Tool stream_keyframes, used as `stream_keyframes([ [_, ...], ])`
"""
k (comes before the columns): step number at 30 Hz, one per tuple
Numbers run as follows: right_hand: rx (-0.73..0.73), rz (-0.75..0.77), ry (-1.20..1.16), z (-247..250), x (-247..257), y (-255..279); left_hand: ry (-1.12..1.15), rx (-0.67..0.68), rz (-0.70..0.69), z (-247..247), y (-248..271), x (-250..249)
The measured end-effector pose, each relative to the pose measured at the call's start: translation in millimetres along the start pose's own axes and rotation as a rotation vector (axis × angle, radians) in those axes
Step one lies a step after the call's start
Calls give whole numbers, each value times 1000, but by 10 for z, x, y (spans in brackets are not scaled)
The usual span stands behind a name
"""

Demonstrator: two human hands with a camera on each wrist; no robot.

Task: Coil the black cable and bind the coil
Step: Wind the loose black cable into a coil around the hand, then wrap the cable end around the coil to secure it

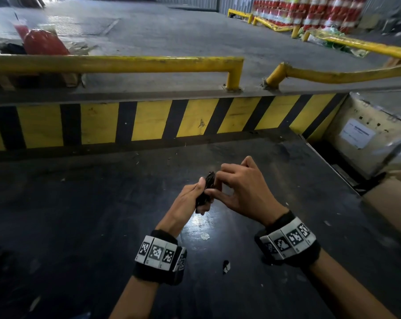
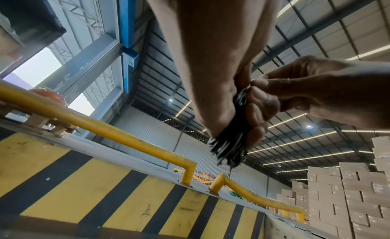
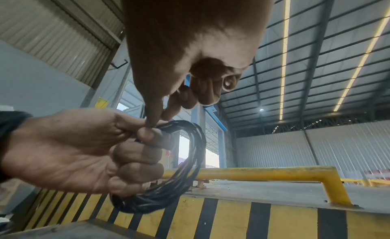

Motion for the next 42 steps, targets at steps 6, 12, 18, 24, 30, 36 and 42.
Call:
stream_keyframes([
  [6, -23, -154, -264, 26, -232, 106, 181, 41, 75, -184, 117, 152],
  [12, -54, -83, -704, 5, -187, 205, 319, 80, 63, -309, 230, 60],
  [18, -177, -235, -824, -21, -373, 366, 221, 14, 48, -263, 213, 25],
  [24, -214, -418, -984, -246, -628, 556, -97, -52, -82, -288, 205, 21],
  [30, -197, -521, -1069, -424, -739, 746, -386, -202, -226, -348, 251, 15],
  [36, -183, -627, -1115, -620, -802, 1011, -384, -296, -148, -441, 244, 293],
  [42, -221, -721, -1101, -727, -942, 1281, -553, -230, -189, -680, 168, 483],
])
Point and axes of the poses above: each hand's wrist, its own y-axis away from the middle knuckle, its own z-axis out of the back of the hand, x = y × z, the point moved 10 cm from there along -y, towards the middle knuckle, and after that the axes turned 6 degrees about -y, right-handed, at the moved point
